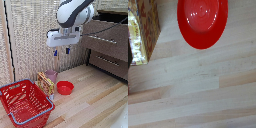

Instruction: Transport the gripper mindfully toward the orange-red bowl and clasp it to elevate with ease. Ensure your robot's arm aligns efficiently with the top drawer's opening. Carefully slide the orange-red bowl into the designated spot with precision. After confirmation, withdraw the gripper gently. Close the drawer smoothly by transitioning the gripper to its handle.

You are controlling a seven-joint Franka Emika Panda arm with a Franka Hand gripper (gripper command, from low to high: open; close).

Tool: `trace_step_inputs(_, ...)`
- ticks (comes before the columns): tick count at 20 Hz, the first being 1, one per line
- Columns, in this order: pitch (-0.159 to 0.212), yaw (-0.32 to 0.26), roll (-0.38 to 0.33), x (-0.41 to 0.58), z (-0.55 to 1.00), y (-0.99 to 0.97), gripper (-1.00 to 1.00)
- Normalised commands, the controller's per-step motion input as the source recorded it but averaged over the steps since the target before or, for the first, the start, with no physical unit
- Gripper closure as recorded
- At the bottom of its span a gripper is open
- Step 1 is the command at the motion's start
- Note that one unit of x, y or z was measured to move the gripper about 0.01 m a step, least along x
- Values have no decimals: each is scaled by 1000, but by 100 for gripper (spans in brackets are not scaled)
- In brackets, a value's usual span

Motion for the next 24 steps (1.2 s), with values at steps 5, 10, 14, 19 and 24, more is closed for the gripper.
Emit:
trace_step_inputs(5, 35, -189, 4, -347, -278, -474, -100)
trace_step_inputs(10, 39, -189, 0, -343, -288, -399, -100)
trace_step_inputs(14, 27, -101, -17, -167, -331, -114, -100)
trace_step_inputs(19, 17, -51, -56, -99, -421, -1, -100)
trace_step_inputs(24, 1, -29, -72, -78, -527, -6, -100)
